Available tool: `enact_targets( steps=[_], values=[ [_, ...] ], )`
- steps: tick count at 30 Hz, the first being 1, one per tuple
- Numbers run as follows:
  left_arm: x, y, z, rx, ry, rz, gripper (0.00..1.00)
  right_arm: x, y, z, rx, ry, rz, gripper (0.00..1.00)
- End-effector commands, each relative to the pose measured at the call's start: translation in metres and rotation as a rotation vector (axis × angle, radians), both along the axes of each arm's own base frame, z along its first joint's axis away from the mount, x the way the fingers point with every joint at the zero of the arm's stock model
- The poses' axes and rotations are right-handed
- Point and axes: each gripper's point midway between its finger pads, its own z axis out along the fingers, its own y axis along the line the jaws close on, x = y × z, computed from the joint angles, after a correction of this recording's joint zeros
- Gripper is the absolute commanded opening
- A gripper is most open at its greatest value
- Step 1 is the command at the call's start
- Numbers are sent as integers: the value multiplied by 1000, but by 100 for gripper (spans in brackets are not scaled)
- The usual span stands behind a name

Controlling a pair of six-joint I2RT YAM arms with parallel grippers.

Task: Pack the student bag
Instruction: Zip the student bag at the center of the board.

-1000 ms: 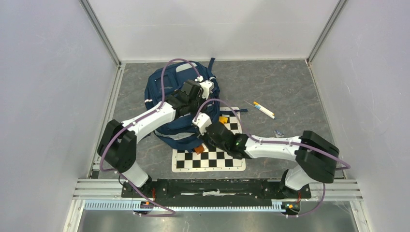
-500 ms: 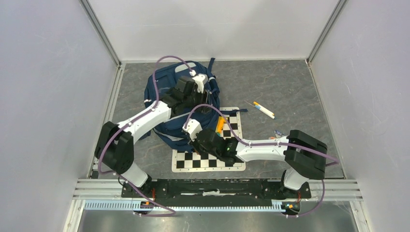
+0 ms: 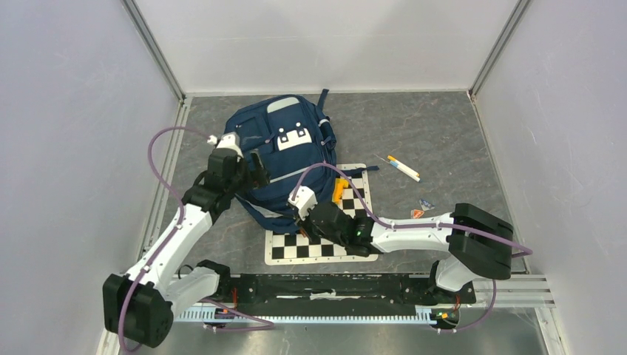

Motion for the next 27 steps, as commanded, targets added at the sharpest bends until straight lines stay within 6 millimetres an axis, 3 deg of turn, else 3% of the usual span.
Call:
enact_targets(
  steps=[1,3,8,11,19,22,25,27],
  values=[
    [-4,21,-10,-105,22,147,100,-9,8,21,78,4,34,0],
    [-3,29,-16,-108,38,178,99,-10,7,19,75,9,35,0],
    [5,34,-31,-148,71,191,75,-11,5,18,74,14,34,0],
    [10,35,-42,-160,99,190,66,-12,3,16,72,17,35,0],
    [14,30,-66,-211,155,186,61,-12,2,16,70,15,38,0],
    [11,15,-74,-276,176,135,46,-11,3,16,69,14,32,0],
    [5,3,-77,-334,200,92,15,-11,6,16,63,27,29,0],
    [3,-4,-69,-365,176,74,2,-12,10,18,65,45,26,0]
  ],
)
